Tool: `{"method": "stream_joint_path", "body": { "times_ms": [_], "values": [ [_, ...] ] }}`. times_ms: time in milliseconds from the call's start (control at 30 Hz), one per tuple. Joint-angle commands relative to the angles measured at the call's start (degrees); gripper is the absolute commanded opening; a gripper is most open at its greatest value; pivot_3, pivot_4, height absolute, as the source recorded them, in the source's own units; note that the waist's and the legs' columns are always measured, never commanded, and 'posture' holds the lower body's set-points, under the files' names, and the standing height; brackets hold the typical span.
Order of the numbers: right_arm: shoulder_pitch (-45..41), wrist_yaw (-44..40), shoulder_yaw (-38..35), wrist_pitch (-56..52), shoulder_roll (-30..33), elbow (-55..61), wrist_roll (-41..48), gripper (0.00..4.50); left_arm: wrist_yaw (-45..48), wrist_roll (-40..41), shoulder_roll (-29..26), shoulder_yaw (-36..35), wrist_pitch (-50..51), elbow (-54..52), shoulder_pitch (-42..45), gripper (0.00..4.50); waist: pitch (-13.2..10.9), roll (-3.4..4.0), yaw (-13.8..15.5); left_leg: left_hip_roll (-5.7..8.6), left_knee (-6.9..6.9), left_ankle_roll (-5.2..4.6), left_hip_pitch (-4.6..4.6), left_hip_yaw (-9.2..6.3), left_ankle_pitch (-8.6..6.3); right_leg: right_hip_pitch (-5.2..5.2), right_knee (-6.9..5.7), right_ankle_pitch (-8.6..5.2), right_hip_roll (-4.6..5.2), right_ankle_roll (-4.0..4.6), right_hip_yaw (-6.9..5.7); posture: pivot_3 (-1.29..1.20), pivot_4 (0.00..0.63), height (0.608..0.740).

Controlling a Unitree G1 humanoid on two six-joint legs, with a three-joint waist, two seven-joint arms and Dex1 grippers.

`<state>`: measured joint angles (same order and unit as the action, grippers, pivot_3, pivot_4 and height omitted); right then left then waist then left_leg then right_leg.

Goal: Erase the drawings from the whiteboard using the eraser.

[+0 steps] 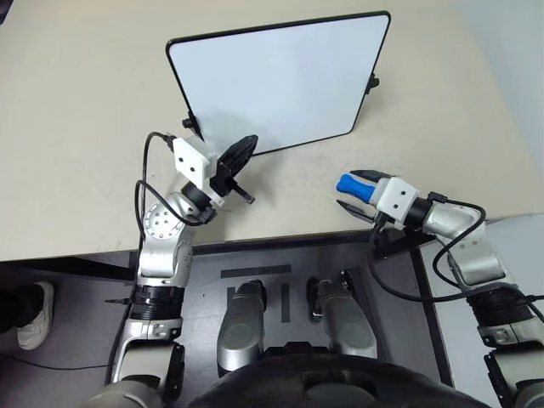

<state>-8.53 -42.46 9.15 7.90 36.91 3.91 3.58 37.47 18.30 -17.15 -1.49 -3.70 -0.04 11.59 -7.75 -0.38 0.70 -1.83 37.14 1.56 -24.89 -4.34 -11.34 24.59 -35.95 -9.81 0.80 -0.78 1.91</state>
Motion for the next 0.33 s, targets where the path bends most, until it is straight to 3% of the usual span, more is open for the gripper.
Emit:
{"method": "stream_joint_path", "body": {
  "times_ms": [33,333],
  "values": [
    [0.38,0.62,-4.22,-0.06,-0.34,4.81,3.14,4.28,0.70,0.52,-0.73,-0.69,-0.22,-0.98,0.77,0.00,0.00,0.00,0.03,0.01,0.00,0.00,-0.01,0.00,0.00,0.00,0.00,0.01,0.00,0.02,0.00,0.00,0.150,0.740],
    [0.89,2.53,-7.60,-5.95,-2.42,12.20,5.08,4.28,2.89,1.03,-0.90,0.49,1.62,-0.46,2.16,0.00,0.00,0.00,0.07,0.02,0.00,-0.01,0.00,-0.01,0.01,-0.01,0.00,-0.01,-0.01,-0.01,0.00,0.00,0.150,0.740]
  ]
}}
